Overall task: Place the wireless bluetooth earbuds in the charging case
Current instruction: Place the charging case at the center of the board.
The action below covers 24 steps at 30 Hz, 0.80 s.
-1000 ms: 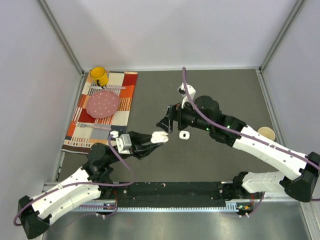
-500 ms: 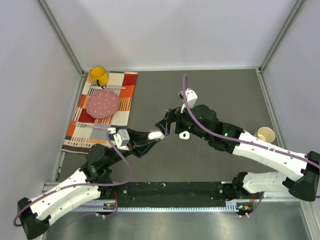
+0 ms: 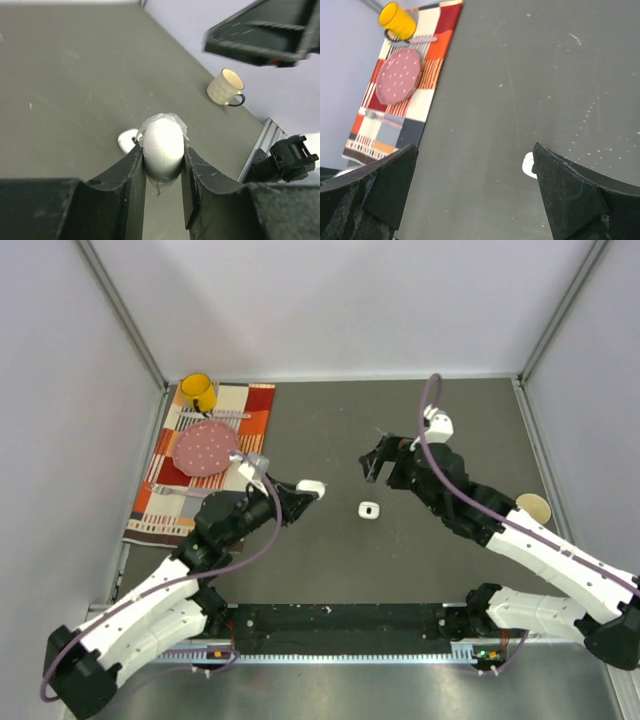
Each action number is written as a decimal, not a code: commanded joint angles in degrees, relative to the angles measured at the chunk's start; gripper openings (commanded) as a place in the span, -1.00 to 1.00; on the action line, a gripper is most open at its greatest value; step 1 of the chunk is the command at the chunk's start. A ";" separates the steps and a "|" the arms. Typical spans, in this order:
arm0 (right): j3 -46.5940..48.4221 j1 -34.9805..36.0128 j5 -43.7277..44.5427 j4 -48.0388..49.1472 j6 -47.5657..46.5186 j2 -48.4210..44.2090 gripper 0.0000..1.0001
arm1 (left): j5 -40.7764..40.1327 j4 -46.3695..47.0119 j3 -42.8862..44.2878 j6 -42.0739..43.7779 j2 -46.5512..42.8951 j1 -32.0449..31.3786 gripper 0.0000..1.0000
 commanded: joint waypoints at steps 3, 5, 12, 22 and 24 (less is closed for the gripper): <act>-3.75 -7.03 -4.83 -3.27 5.69 -4.79 0.98 | 18.16 9.84 -0.05 -19.18 13.32 10.07 -1.00; -4.98 -7.56 -5.09 -3.27 5.87 -6.01 0.98 | 18.43 11.94 0.13 -20.41 17.80 10.16 -1.00; -7.09 -7.83 -5.97 -3.35 6.48 -6.81 0.98 | 24.14 14.59 6.79 -22.35 33.53 10.16 -1.00; -8.23 -8.09 -6.06 -3.26 5.78 -7.60 0.98 | 24.15 18.55 10.59 -27.18 48.22 10.16 -1.00; -8.50 -8.00 -5.97 -3.26 5.43 -7.87 0.98 | 23.53 19.07 10.68 -27.97 49.89 10.16 -1.00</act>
